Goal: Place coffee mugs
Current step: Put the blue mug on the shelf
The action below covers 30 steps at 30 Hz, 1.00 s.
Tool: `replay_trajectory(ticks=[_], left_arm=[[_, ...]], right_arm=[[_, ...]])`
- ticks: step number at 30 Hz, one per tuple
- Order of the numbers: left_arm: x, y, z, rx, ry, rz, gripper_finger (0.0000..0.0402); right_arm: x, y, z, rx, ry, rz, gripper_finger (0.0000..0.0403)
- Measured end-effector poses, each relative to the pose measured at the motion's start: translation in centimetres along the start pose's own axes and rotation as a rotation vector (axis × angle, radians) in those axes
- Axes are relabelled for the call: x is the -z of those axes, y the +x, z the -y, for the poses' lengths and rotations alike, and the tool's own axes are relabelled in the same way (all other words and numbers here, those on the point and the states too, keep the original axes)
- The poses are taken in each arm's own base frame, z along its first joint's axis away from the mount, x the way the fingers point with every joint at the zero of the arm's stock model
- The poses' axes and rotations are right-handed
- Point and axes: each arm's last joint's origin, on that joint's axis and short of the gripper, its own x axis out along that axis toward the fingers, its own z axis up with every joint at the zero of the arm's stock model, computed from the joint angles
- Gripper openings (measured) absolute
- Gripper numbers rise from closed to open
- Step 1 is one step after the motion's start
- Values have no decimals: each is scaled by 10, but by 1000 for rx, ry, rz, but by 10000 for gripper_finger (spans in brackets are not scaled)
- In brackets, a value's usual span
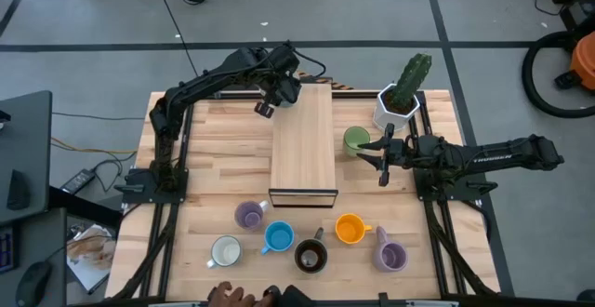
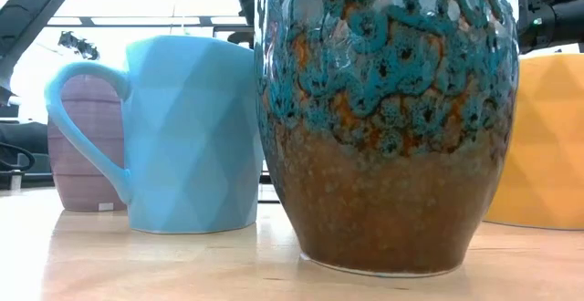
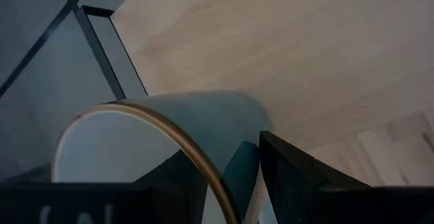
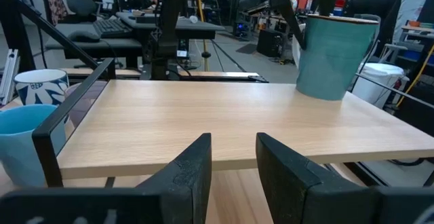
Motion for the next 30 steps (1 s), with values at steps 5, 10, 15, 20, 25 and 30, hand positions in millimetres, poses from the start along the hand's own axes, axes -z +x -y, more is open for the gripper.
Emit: replay_trajectory(ticks=[5, 10, 15, 20, 25, 30], left_arm=[[0, 0, 0, 0, 70, 0, 133], [0, 0, 0, -1, 78, 1, 133], [0, 0, 0, -1, 93, 2, 133], [1, 0, -2, -13, 125, 5, 133], [2, 0, -4, -28, 192, 8, 132], [6, 1, -9, -53, 199, 10, 132]], right_arm=[[0, 0, 0, 0, 2, -1, 122], [0, 0, 0, 0, 7, -1, 122], [0, 0, 0, 0, 7, -1, 122], [0, 0, 0, 0, 7, -1, 122], [0, 0, 0, 0, 7, -1, 122], [0, 0, 0, 0, 7, -2, 122]])
